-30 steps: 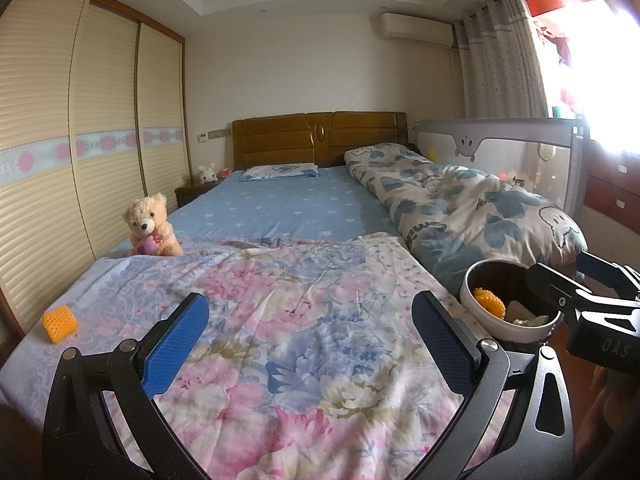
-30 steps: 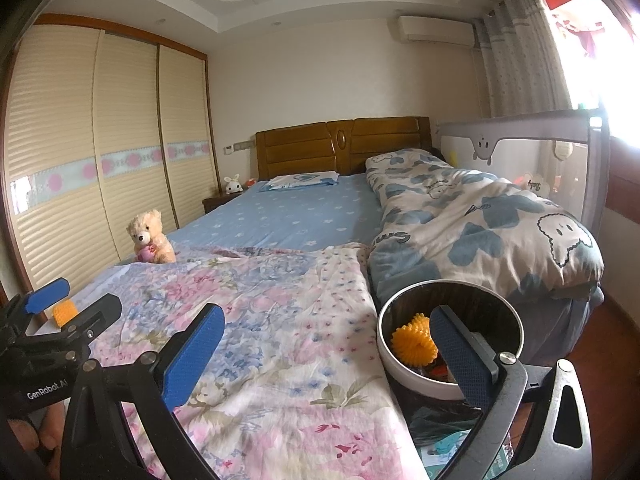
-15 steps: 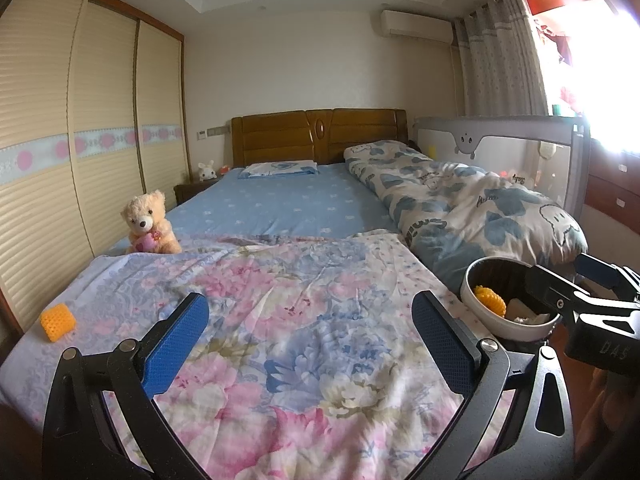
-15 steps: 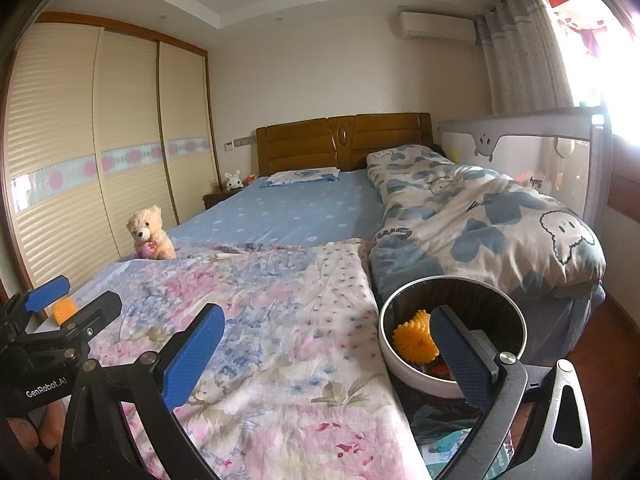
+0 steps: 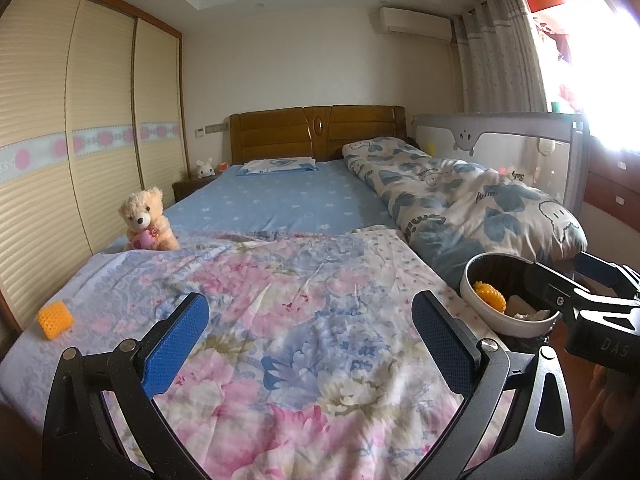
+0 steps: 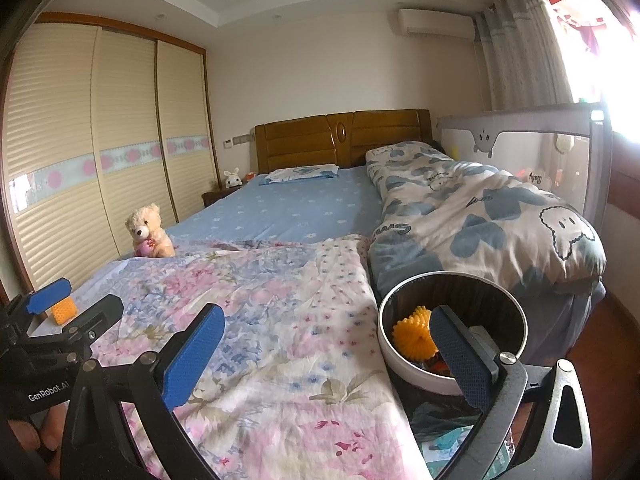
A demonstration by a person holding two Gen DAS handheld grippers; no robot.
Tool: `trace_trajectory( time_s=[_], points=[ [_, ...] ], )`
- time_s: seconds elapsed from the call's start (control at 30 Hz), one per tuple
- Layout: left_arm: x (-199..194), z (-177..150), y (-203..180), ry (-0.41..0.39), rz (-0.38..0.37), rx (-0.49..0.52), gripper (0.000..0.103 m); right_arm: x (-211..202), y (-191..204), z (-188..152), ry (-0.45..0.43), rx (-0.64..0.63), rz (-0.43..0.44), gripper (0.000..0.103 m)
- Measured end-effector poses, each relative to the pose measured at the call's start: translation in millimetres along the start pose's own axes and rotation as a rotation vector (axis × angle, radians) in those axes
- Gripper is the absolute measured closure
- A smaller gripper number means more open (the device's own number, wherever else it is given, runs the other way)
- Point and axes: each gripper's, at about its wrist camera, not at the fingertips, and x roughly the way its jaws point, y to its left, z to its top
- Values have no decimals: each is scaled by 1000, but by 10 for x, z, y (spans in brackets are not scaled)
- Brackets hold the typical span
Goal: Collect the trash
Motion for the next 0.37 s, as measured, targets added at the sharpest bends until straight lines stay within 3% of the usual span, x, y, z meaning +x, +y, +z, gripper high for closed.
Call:
trace_trajectory(
  time_s=[0.37],
  points=[
    [68, -75, 27, 21, -5, -11, 0, 65, -6, -1, 25, 4, 2, 0]
  ],
)
